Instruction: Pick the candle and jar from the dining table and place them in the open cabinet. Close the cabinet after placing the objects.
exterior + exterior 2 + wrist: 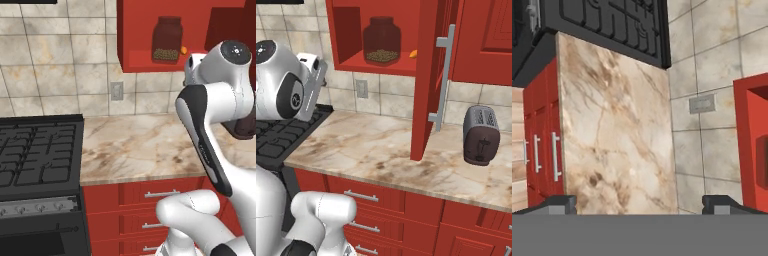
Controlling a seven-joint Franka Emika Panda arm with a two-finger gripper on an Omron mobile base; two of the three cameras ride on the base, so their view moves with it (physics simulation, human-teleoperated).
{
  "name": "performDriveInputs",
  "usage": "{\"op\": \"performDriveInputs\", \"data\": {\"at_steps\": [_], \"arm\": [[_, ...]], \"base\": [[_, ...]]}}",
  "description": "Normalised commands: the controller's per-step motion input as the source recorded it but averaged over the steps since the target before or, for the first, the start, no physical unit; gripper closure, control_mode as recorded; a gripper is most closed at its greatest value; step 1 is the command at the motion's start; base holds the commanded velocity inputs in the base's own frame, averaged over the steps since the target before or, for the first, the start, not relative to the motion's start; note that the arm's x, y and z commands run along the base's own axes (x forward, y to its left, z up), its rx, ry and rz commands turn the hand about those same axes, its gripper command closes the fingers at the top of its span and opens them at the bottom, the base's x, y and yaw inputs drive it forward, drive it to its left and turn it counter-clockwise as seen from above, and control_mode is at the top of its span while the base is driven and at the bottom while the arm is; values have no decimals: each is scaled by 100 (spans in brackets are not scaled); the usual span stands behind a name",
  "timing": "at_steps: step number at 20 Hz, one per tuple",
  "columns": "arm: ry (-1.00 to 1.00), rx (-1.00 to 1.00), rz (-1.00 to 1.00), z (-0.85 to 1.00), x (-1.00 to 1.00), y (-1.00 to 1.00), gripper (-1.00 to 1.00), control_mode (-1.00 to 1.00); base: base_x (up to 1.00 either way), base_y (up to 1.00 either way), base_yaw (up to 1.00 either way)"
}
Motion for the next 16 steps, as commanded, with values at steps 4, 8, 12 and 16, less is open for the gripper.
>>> {"op": "performDriveInputs", "data": {"at_steps": [4,8,12,16], "arm": [[0,0,0,0,0,0,-100,100],[0,0,0,0,0,0,-100,100],[0,0,0,0,0,0,-100,100],[0,0,0,0,0,0,-100,100]], "base": [[-18,54,22],[-13,91,38],[-17,89,40],[-16,90,43]]}}
